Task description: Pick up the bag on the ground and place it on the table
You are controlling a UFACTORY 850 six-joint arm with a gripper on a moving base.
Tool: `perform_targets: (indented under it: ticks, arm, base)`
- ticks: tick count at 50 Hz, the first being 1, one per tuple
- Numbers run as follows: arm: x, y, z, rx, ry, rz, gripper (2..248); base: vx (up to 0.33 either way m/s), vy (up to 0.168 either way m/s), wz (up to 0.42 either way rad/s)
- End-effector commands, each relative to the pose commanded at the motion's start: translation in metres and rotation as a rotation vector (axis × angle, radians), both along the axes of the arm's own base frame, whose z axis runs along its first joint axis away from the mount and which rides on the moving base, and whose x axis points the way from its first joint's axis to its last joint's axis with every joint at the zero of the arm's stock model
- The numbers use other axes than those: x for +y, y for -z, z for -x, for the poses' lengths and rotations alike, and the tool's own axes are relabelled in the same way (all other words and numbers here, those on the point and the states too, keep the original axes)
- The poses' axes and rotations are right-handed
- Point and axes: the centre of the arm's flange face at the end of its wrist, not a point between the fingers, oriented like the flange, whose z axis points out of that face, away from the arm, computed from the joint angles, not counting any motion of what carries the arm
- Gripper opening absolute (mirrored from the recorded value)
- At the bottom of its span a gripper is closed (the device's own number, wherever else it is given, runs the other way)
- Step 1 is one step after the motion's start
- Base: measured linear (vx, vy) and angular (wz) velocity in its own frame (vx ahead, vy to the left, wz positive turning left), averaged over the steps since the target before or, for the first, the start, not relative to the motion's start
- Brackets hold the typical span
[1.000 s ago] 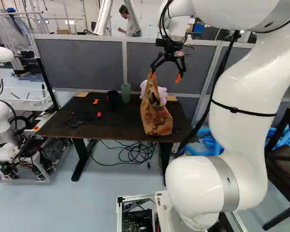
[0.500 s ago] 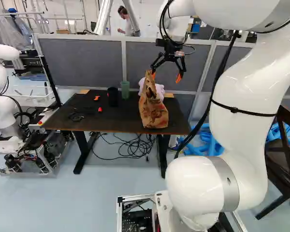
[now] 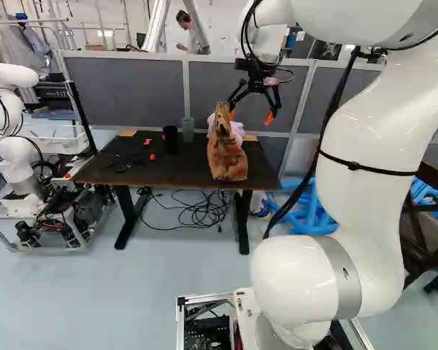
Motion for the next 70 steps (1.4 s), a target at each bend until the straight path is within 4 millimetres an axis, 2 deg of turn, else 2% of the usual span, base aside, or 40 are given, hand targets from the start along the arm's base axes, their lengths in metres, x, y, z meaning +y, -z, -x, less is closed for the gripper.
perform_targets:
  ticks: [37,70]
  arm:
    - [0.0000,0.0000,0.0000,0.000,0.000,0.000,247]
    - [0.0000,0.0000,0.0000,0.000,0.000,0.000,247]
  base:
    - [-0.175,-0.008,-0.006]
    - [-0.014,0.000,0.000]
